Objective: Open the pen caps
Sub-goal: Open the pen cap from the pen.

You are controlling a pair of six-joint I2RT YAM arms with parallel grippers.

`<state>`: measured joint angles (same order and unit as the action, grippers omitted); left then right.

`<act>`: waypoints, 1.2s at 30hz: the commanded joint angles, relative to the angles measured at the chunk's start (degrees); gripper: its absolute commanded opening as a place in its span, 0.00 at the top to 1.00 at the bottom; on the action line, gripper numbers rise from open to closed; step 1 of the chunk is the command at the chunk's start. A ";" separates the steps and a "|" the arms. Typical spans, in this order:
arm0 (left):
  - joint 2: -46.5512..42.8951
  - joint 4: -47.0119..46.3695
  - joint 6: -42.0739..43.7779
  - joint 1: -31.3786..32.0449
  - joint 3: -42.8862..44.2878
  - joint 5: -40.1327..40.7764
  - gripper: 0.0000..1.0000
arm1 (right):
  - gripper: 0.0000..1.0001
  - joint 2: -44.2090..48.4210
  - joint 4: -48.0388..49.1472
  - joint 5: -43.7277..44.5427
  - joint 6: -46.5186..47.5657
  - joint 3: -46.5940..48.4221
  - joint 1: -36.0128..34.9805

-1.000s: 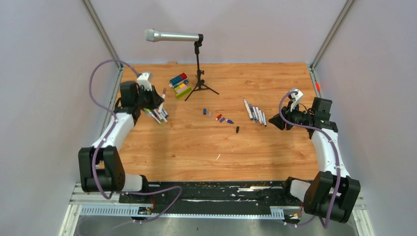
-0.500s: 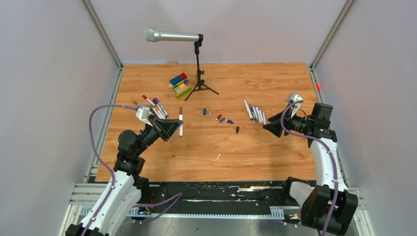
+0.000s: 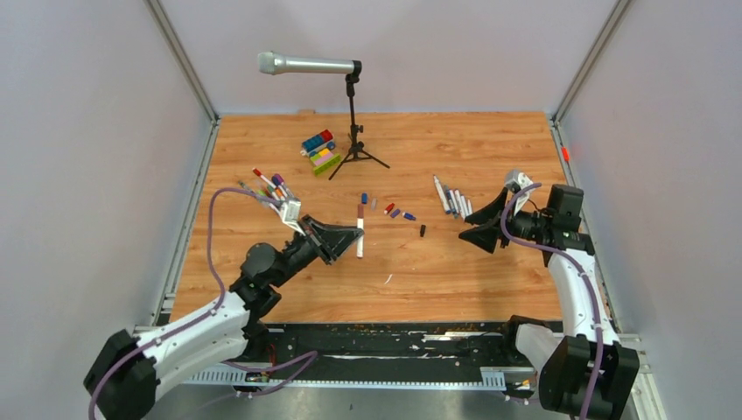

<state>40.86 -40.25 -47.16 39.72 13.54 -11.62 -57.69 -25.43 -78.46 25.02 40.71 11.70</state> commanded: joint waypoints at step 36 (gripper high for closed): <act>49.04 -39.59 4.09 27.59 20.88 29.16 1.00 | 0.52 -1.24 40.88 4.92 -46.69 -10.20 -21.60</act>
<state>88.49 -76.09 -43.40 66.54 32.23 15.73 -58.65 11.94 -74.50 -19.33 30.74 -9.04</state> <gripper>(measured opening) 0.153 0.493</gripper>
